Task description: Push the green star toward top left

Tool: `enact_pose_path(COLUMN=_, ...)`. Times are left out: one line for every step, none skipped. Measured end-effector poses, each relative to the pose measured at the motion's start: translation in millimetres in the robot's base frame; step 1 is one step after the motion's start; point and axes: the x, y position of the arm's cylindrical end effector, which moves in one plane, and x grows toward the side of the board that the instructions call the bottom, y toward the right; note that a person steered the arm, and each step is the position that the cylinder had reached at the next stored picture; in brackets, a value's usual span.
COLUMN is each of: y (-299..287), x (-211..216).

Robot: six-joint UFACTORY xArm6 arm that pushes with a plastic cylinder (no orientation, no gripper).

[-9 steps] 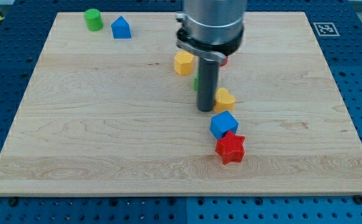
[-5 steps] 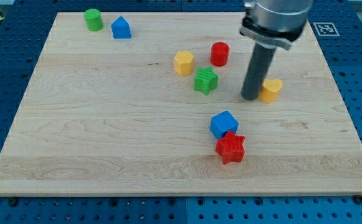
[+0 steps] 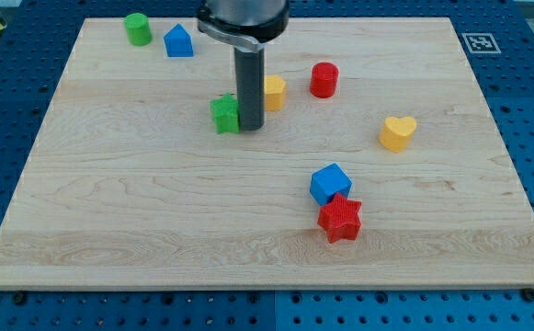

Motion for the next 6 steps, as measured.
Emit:
enact_pose_path(y=-35.1, x=-0.4)
enact_pose_path(y=-66.9, x=-11.4)
enact_pose_path(y=-93.2, x=-21.4)
enact_pose_path(y=-115.7, x=-21.4)
enact_pose_path(y=-136.6, x=-24.8)
enact_pose_path(y=-160.2, x=-28.5)
